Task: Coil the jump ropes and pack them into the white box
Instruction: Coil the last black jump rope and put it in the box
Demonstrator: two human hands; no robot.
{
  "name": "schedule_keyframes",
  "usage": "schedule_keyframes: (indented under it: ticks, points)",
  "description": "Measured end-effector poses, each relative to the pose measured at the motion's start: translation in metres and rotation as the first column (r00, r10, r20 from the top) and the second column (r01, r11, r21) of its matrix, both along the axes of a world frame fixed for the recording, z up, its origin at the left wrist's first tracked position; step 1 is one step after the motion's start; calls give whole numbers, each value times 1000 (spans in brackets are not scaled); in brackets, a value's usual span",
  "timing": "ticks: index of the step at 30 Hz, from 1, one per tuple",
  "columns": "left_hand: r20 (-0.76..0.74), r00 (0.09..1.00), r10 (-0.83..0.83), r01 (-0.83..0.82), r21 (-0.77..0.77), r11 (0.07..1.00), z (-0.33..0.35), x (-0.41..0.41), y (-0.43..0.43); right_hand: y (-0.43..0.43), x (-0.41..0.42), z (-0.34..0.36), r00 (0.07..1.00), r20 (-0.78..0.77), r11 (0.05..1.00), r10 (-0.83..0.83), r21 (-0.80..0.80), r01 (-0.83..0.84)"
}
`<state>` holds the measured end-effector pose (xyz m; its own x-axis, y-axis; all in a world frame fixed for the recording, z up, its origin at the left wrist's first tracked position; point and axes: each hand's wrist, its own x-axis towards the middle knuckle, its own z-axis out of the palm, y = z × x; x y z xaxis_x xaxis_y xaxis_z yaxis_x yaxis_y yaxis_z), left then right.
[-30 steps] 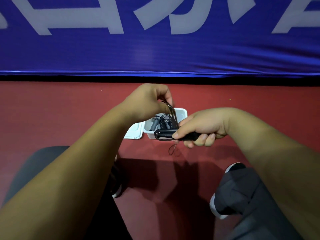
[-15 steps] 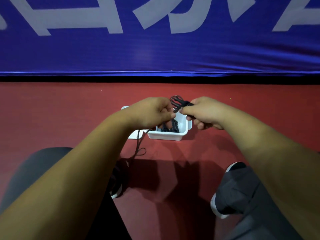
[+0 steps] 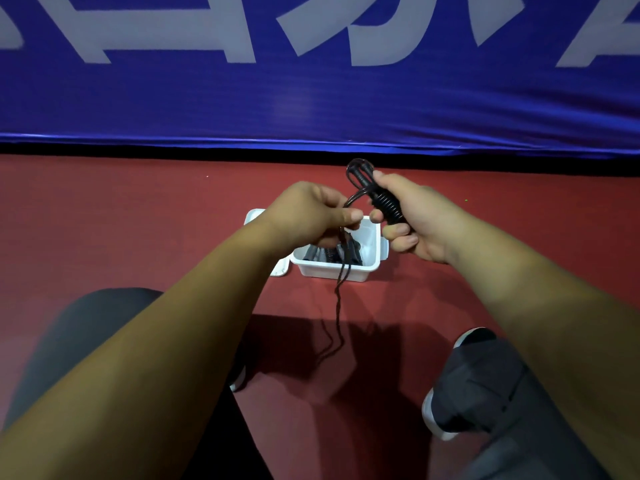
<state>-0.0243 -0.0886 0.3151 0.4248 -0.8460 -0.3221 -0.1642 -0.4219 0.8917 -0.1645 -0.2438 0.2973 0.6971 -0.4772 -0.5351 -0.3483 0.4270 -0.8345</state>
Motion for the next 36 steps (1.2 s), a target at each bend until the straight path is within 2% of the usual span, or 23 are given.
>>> schedule_keyframes:
  ticks: [4,8,11,15,24,26,29,31,33,36]
  points:
    - [-30,999,-41,34,-198,980,12,0,-1,-3,0,5,997,72,999,-7,52,4]
    - [-119,969,-217,179,-267,947,16,6,2,-7,-3,15,996,87,1000,-1,8,0]
    - [-24,963,-269,262,-148,954,11,10,3,-8,-6,22,996,85,1000,-2,-10,3]
    - [251,941,-228,218,65,974,-1,17,2,-2,-9,28,995,75,998,65,-1,-65]
    - [431,876,-218,178,131,975,-6,14,-3,12,-14,36,963,67,964,261,-64,-257]
    - [429,884,-186,158,102,982,-7,13,-6,14,-15,38,953,41,953,301,-58,-299]
    - [410,903,-127,124,35,992,-6,15,-5,16,-18,41,910,-14,910,414,-4,-414]
    - [482,851,-209,207,57,977,-5,20,-3,18,-21,41,862,-53,863,505,53,-502]
    - [492,813,-310,309,87,947,-2,22,0,20,-24,41,800,-85,803,594,129,-582]
    - [308,896,-320,325,37,945,3,18,2,18,-28,38,667,-104,669,738,242,-703]
